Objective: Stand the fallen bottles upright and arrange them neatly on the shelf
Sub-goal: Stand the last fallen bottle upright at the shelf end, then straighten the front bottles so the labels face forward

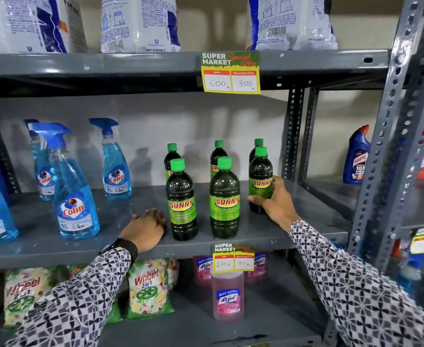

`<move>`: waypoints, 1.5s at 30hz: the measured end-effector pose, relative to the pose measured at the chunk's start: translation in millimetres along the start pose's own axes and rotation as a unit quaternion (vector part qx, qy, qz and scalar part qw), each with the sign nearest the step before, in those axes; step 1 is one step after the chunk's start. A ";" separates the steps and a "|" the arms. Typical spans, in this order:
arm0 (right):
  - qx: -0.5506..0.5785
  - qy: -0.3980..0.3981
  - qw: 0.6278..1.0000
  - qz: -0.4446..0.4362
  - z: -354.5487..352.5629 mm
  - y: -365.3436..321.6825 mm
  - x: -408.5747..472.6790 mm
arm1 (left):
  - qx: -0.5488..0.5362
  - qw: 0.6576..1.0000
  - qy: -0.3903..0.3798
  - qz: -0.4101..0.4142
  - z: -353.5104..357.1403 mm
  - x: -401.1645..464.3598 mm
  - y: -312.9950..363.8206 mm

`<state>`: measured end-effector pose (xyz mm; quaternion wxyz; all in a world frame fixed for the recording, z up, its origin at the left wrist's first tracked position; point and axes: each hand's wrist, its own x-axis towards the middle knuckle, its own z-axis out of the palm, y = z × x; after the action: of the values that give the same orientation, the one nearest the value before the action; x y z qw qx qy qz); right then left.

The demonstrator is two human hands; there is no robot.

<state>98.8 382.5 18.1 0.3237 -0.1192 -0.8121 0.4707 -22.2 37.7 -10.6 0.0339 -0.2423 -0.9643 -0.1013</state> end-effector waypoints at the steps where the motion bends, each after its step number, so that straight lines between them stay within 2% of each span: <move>1: 0.002 -0.005 1.000 0.011 -1.4 0.5 -0.9 | 0.008 1.000 -0.004 0.000 0.7 1.2 -1.8; 12: -0.004 -0.017 1.000 0.004 -36.2 -2.2 -55.6 | 0.057 0.998 -0.028 -0.002 -0.1 1.6 -2.8; 18: -0.019 -0.010 1.000 0.011 -41.1 -6.2 -67.3 | 0.020 1.000 -0.017 -0.008 -6.3 -7.4 6.0; 22: 0.000 -0.044 0.999 0.012 -45.9 -12.2 -76.2 | -0.050 0.998 0.009 -0.036 -11.5 -16.5 12.0; 24: 0.007 0.005 1.000 -0.013 -46.2 -12.7 -85.1 | -0.111 0.989 0.081 -0.052 -15.1 -25.0 14.9; 26: -0.025 0.129 0.990 -0.047 -45.2 -14.6 -96.8 | -0.190 0.966 0.164 -0.058 -16.2 -35.3 19.7; 27: -0.040 0.181 0.980 -0.072 -42.0 -18.5 -103.4 | -0.245 0.948 0.194 -0.055 -15.5 -41.5 20.3; 29: -0.053 0.211 0.967 -0.134 -29.0 -32.3 -116.5 | -0.386 0.898 0.209 -0.031 -13.9 -50.5 21.8; 31: -0.071 0.168 0.967 -0.178 -2.2 -49.7 -130.5 | -0.501 0.849 0.169 0.003 -14.8 -59.2 21.6; 33: -0.091 0.096 0.971 -0.199 31.1 -64.0 -141.0 | -0.550 0.826 0.112 0.043 -19.0 -66.5 25.1; 36: -0.103 -0.023 0.980 -0.169 80.1 -80.5 -150.3 | -0.546 0.831 0.073 0.079 -24.7 -70.5 32.6; 38: -0.136 -0.072 0.979 -0.133 101.3 -86.7 -150.0 | -0.546 0.832 0.056 0.084 -26.3 -71.0 37.3; 41: -0.129 -0.098 0.983 -0.085 118.3 -92.3 -140.1 | -0.529 0.843 0.053 0.079 -27.3 -69.0 42.5; 45: -0.074 -0.087 0.992 -0.049 130.9 -89.4 -122.9 | -0.512 0.854 0.054 0.078 -27.1 -67.0 36.3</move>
<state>118.9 184.0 -2.9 0.2647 -0.0611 -0.8749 0.4010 54.4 32.4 14.7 -0.0347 -0.2943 -0.7507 -0.5904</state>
